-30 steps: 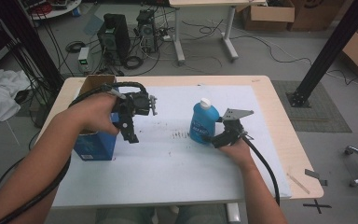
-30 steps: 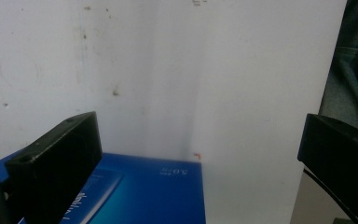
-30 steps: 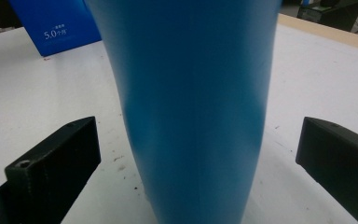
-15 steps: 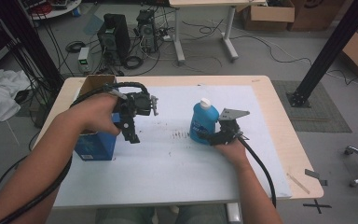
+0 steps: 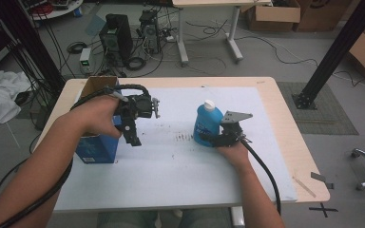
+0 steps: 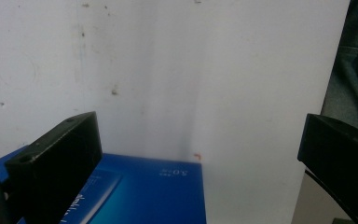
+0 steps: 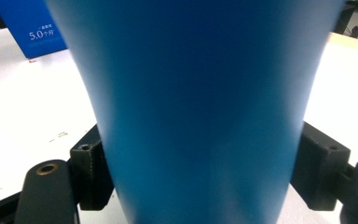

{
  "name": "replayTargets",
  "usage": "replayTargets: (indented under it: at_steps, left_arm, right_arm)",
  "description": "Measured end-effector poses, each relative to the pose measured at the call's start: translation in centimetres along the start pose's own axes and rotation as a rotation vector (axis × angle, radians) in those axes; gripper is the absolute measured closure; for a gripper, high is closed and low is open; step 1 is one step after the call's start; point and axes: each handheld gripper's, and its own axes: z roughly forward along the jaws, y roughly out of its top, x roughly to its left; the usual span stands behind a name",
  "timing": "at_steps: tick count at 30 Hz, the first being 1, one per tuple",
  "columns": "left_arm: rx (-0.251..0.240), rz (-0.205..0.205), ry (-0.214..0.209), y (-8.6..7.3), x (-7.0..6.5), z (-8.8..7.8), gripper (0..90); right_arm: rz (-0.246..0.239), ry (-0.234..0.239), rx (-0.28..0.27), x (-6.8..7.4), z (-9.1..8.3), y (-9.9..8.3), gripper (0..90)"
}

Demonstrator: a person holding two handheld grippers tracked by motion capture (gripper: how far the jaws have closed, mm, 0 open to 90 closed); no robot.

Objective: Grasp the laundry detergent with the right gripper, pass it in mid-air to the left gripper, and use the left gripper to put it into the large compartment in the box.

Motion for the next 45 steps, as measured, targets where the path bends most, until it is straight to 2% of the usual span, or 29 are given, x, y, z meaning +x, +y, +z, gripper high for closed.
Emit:
replayTargets:
  at_steps: [8, 16, 22, 28, 34, 40, 45]
  left_arm:
    - [0.003, 0.004, -0.003, 0.2, 0.0, 0.2, 0.1]
    - [0.004, 0.002, -0.002, 0.2, 0.1, 0.3, 0.1]
    - [0.007, 0.001, -0.005, 0.2, 0.1, 0.4, 0.1]
    - [0.003, 0.003, -0.005, 0.2, 0.1, 0.4, 0.1]
    - [0.008, 0.004, -0.006, 0.4, 0.1, 0.3, 0.1]
    - [0.006, 0.015, -0.004, 0.7, -0.2, -0.2, 0.1]
    - [0.0, 0.021, -0.003, 1.0, -0.4, -0.5, 0.1]
  right_arm:
    - [-0.009, -0.003, -0.01, 0.1, 0.0, 0.1, 29.8]
    - [-0.014, -0.011, -0.011, 0.2, 0.0, 0.1, 32.6]
    - [-0.035, -0.002, -0.016, 0.5, 0.0, 0.2, 41.2]
    - [-0.042, -0.005, -0.006, 0.6, -0.1, 0.4, 42.7]
    - [-0.055, 0.025, -0.007, 1.1, -0.4, 1.1, 43.1]
    - [-0.127, 0.082, -0.007, 2.7, -1.0, 3.4, 43.2]
    - [-0.182, 0.153, 0.004, 4.9, -1.1, 5.3, 43.2]
